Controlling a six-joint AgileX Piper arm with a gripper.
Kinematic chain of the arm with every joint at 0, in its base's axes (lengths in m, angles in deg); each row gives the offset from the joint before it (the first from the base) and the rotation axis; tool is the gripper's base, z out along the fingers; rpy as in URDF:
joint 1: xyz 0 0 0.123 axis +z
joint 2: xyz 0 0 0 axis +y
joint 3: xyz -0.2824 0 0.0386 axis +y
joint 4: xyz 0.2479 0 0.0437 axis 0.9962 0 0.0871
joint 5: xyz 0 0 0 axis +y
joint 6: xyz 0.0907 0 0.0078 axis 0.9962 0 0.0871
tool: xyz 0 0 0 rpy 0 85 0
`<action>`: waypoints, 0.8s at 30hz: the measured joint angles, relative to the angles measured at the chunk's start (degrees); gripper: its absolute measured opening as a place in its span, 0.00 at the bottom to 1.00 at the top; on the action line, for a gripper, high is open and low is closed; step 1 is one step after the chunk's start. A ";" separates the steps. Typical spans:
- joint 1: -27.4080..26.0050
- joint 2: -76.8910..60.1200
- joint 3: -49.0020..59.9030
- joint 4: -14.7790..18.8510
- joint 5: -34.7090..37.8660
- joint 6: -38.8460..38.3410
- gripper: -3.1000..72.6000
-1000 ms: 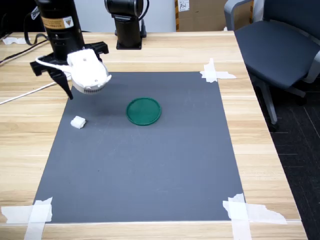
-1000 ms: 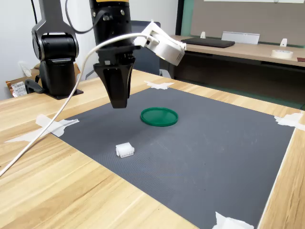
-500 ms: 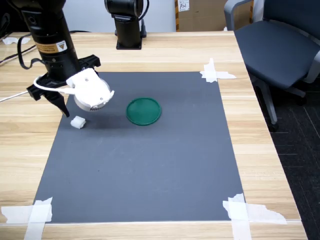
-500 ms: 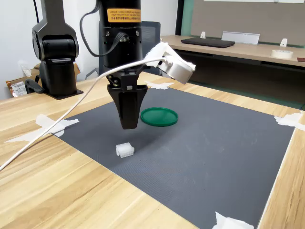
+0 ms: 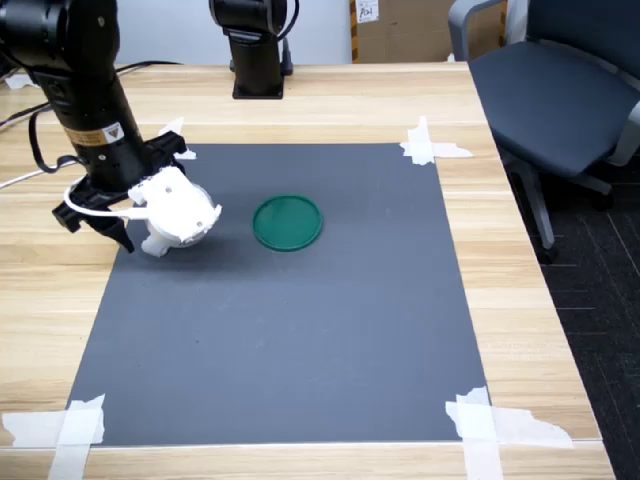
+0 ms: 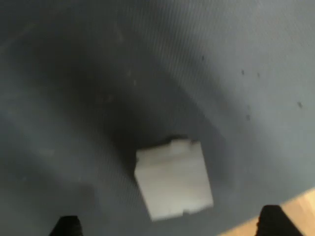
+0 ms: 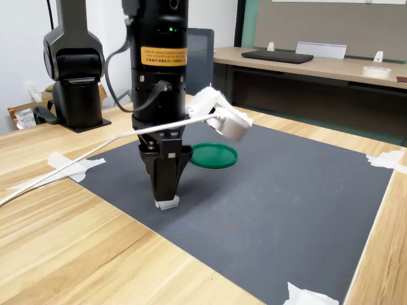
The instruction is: Grasp a white terminal and put it in the green lid.
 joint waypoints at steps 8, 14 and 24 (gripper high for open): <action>0.00 2.51 -0.06 0.06 -1.29 0.00 0.94; 0.00 2.62 -0.06 1.19 -1.79 -0.09 0.91; 0.00 3.43 -0.06 1.42 -2.26 -0.01 0.46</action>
